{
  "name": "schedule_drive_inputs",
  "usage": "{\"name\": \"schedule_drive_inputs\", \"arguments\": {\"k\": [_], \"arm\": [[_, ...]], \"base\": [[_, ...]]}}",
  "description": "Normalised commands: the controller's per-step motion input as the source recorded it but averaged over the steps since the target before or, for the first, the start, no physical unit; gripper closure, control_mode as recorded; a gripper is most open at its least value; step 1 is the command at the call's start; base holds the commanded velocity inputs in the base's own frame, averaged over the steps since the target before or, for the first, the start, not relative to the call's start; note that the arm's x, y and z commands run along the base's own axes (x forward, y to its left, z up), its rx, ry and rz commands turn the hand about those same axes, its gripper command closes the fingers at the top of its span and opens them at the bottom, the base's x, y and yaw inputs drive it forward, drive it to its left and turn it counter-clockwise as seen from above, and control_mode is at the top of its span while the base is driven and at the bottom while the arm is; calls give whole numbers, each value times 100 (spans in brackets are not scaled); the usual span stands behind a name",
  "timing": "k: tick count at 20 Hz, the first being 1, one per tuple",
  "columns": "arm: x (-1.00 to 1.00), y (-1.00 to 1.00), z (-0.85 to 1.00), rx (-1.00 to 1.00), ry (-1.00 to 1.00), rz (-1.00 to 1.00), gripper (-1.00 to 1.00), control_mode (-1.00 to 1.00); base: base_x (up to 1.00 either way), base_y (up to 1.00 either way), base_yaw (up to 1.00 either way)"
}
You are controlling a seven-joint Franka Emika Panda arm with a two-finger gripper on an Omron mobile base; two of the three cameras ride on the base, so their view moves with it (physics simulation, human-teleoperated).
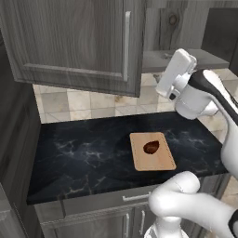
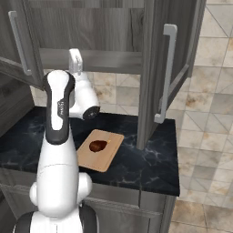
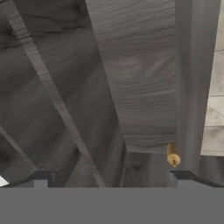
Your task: Open the cabinet, retrieve the rolling pin, and place it next to the meat on the cutting board to prepare for tenderizing.
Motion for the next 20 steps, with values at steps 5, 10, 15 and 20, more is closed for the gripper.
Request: {"name": "schedule_drive_inputs", "arguments": {"k": [5, 10, 15, 20], "arm": [[17, 38, 0, -1, 0, 23, -100, -100], [2, 36, 3, 0, 0, 18, -100, -100], [2, 29, 20, -1, -5, 12, -100, -100], [11, -1, 0, 0, 1, 0, -100, -100]], "base": [[0, 0, 0], [0, 0, 0], [0, 0, 0], [0, 0, 0]]}}
